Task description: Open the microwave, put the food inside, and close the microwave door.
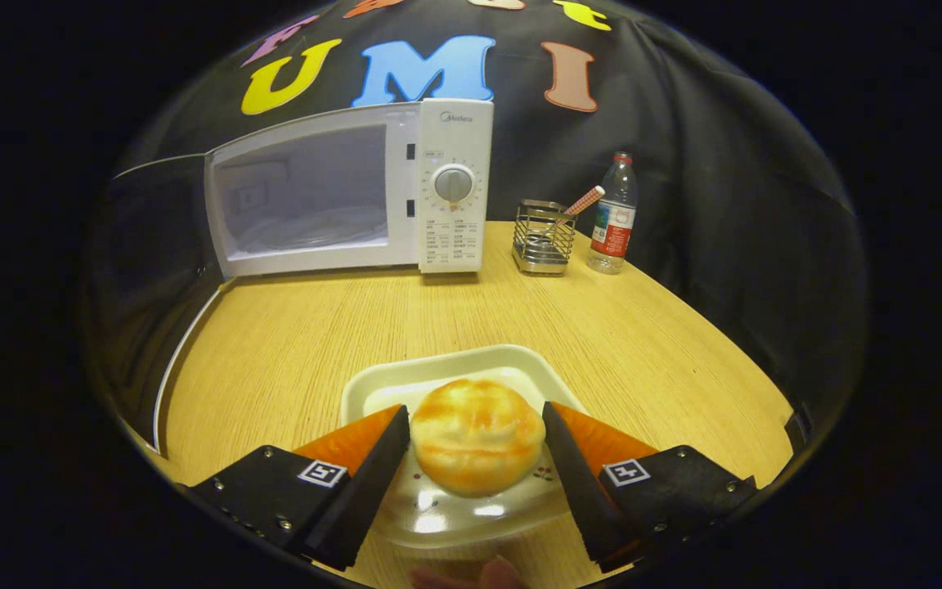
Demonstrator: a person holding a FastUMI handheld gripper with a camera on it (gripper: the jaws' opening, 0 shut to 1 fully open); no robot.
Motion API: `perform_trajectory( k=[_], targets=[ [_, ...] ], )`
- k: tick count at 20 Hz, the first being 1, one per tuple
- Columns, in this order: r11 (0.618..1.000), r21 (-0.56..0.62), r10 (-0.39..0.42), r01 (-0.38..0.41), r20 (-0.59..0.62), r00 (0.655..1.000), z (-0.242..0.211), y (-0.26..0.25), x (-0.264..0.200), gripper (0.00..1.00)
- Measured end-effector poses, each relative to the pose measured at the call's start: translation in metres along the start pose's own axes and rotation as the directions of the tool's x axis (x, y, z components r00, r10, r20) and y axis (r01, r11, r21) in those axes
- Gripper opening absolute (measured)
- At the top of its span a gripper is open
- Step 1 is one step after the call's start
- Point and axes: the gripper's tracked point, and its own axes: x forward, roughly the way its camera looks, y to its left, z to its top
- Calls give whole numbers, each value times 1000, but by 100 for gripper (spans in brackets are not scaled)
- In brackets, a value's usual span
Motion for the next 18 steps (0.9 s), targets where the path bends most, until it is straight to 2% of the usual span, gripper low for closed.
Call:
perform_trajectory(
  k=[1, 2, 4, 7, 8, 9, 13, 15, 18],
  targets=[
    [999, 25, 31, -30, -30, 999, -5, 2, 1, 98],
    [999, 42, 23, -23, -11, 1000, 0, 1, 2, 97],
    [1000, 21, 8, -7, -15, 1000, -1, 0, 0, 85],
    [999, 7, 39, -39, -4, 999, 1, 7, -1, 71],
    [999, 14, 33, -33, 22, 999, 4, 5, -4, 71],
    [1000, 10, 27, -27, 56, 998, 10, 5, -7, 64],
    [999, -9, -32, 34, 207, 978, 27, 0, -28, 64],
    [1000, -2, -28, 30, 278, 960, 34, 4, -35, 64],
    [999, -8, 32, -31, 328, 944, 39, 31, -41, 63]
  ],
)
